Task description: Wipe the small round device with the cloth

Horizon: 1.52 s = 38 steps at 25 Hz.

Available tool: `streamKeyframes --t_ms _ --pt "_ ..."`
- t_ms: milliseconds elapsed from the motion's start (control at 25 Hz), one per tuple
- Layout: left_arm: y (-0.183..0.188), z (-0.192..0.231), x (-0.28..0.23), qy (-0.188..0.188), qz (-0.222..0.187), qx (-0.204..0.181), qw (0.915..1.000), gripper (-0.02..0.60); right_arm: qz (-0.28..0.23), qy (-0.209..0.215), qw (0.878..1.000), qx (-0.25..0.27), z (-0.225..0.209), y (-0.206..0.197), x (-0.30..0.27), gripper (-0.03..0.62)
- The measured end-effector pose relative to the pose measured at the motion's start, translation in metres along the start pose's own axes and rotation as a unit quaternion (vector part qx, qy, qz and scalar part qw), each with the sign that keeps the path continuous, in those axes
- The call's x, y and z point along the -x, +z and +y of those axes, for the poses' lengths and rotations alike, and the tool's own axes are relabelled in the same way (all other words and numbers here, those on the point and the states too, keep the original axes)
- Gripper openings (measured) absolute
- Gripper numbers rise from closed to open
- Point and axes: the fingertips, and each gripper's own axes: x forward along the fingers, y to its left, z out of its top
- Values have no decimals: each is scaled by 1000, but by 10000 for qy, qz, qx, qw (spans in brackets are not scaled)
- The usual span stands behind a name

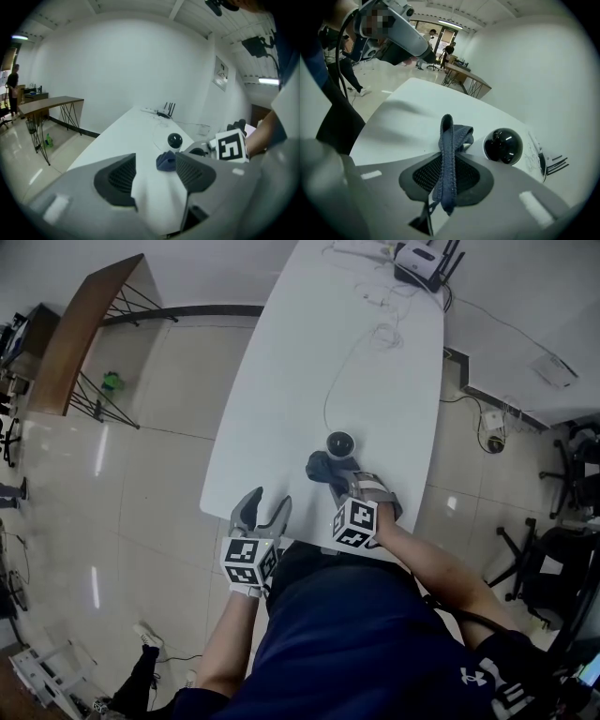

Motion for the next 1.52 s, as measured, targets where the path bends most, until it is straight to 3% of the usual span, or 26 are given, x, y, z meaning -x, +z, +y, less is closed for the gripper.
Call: streamKeyframes --t_ms 80,160,200,240,280,360,480,560,640,760,880,1160,1200,1240,1280,1320,1360,1400,1480,1520 --pt "0 -6 -3 -87 1 5 10000 261 -195 88 9997 -115 3 1 9 69" --pt "4 -14 -10 -216 -10 -24 9998 258 -915 198 9941 -548 -4 16 35 69" --pt "6 -18 -13 -295 -13 -41 9996 257 -1460 245 9839 -998 -13 26 55 69" --pt "9 -22 -16 -371 -14 -61 9993 255 -2035 265 9651 -1627 -27 34 75 69" --pt "11 -25 -19 -435 -19 -83 9990 255 -2538 235 9370 -2388 -46 36 94 69" --pt "16 -31 -25 -527 -48 -110 9985 253 -3099 26 8630 -3989 -92 20 121 69" --pt "21 -41 -30 -679 -59 -59 9977 250 -3140 -2 7352 -6007 -134 -31 122 69" --pt "22 -46 -30 -760 -57 -57 9971 247 -2942 307 6637 -6870 -129 -58 99 69" --pt "20 -47 -27 -797 20 -83 9968 245 -2759 584 6132 -7379 -112 -73 72 69" --pt "14 -41 -20 -779 105 -95 9969 245 -2599 702 5494 -7910 -88 -84 39 69" --pt "10 -33 -14 -738 113 -66 9972 244 -2412 732 5137 -8201 -72 -88 18 69" --pt "11 -20 -8 -717 87 97 9973 236 -2762 864 4789 -8288 -93 -70 33 71" --pt "11 -19 -8 -718 69 135 9973 235 -2874 814 4805 -8246 -101 -64 43 71" --pt "12 -18 -9 -712 36 172 9973 233 -2980 750 4917 -8147 -109 -57 54 71" --pt "13 -17 -9 -704 -4 202 9973 233 -3068 674 5158 -7971 -117 -46 65 71" --pt "14 -16 -10 -697 -37 227 9973 232 -3122 589 5535 -7699 -124 -33 75 71" --pt "14 -15 -10 -695 -58 248 9973 230 -3122 493 6036 -7320 -128 -18 82 71" --pt "14 -15 -11 -696 -73 265 9972 230 -3044 370 6641 -6819 -129 -5 86 71" --pt "13 -15 -10 -695 -90 291 9971 229 -2655 29 7964 -5433 -116 13 82 71" --pt "12 -14 -10 -687 -93 302 9971 227 -2402 -139 8532 -4627 -105 18 76 71"
